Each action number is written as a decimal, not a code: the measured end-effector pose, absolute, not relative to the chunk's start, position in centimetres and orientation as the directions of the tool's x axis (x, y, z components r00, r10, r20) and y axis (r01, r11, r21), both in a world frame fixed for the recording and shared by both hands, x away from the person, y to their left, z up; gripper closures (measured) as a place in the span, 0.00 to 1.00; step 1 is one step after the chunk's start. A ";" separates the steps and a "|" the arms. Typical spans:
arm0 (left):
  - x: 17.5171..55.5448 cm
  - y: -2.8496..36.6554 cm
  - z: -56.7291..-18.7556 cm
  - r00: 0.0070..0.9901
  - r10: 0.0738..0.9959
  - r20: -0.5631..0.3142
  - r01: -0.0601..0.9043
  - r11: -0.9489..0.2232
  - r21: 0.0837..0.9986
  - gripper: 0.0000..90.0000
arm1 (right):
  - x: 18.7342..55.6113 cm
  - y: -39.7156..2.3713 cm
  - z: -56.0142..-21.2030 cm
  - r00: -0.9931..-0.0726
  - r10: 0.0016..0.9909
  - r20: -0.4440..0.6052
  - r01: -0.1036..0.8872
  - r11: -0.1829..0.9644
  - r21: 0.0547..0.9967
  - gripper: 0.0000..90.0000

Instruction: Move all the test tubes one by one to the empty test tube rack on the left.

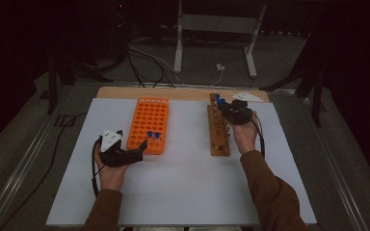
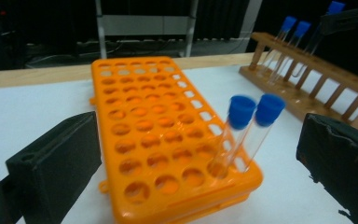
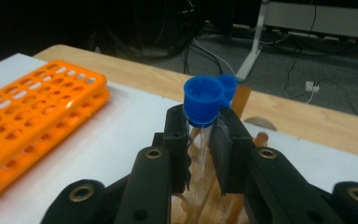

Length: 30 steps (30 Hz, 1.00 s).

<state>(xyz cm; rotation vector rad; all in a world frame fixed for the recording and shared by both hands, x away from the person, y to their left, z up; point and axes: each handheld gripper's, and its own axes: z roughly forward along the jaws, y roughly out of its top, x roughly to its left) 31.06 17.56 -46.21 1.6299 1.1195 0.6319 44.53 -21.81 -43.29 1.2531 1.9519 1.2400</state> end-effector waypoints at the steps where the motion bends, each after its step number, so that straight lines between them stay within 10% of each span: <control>1: 31.1 17.4 -46.0 0.436 0.892 -0.116 0.360 -0.054 0.931 0.01 | 44.5 -21.8 -43.0 -0.449 0.892 0.053 0.424 0.160 0.891 0.85; 30: 33.5 9.3 -41.6 0.580 0.813 -0.054 0.291 -0.145 0.946 0.09 | 41.1 -19.3 -38.8 -0.612 0.771 0.174 0.429 0.140 0.892 0.85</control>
